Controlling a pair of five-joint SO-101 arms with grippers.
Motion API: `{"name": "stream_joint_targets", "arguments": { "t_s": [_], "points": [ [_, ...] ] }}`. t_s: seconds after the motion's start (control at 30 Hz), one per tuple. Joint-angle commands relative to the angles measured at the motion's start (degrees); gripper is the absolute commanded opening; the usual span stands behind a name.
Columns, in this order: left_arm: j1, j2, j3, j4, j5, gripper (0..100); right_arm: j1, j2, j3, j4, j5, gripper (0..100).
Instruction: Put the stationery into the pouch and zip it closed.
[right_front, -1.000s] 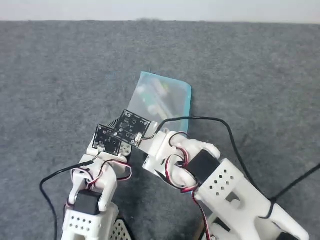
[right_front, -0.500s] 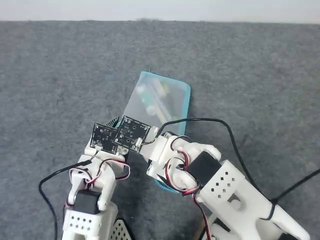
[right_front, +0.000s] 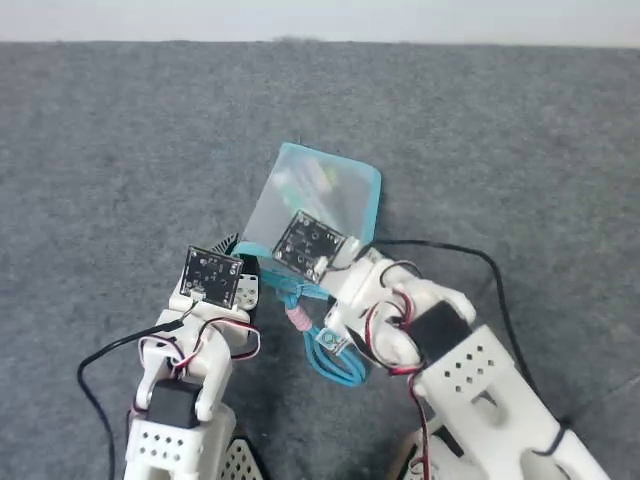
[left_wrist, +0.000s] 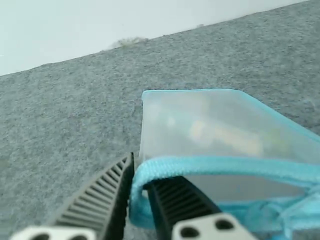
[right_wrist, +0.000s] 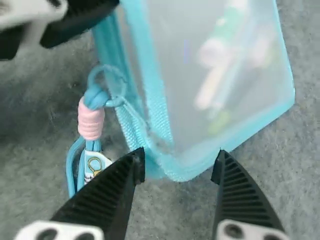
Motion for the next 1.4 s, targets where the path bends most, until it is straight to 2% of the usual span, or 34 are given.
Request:
{"name": "stream_joint_targets", "arguments": {
  "t_s": [0.0, 0.2, 0.63, 0.7, 0.93, 1.07, 1.2, 1.27, 1.37],
  "points": [
    [-0.70, -0.09, -4.00, 0.35, 0.62, 1, 0.66, -2.77, 2.55, -2.51, 2.02, 21.7],
    [-0.62, -0.09, -4.00, 0.35, 0.70, 1, -3.38, -2.86, 7.56, -5.58, 2.64, 21.9],
    [-0.70, -0.09, -4.00, 0.35, 0.70, 1, -3.65, -3.30, 8.62, -6.29, 4.04, 22.0],
    [-0.70, -0.09, -4.00, 0.44, 0.70, 1, -3.47, -3.30, 9.76, -9.27, 4.04, 22.0],
    [-0.53, -0.26, -6.20, 4.57, 0.88, 1, -3.12, -3.38, 20.22, -30.02, 4.13, 21.6],
    [-0.53, -0.26, -6.29, 4.57, 0.88, 1, 0.57, -3.38, 24.88, -40.75, 4.13, 21.6],
    [-0.53, -0.26, -6.29, 4.57, 0.88, 1, 4.53, -3.38, 25.76, -44.79, 4.13, 21.0],
    [-0.53, -0.26, -6.29, 4.57, 0.88, 1, 5.23, -3.38, 25.67, -44.88, 4.13, 16.8],
    [-0.53, -0.26, -6.29, 4.57, 0.88, 1, 5.41, -3.38, 25.41, -45.23, 4.13, 3.5]
  ]
}}
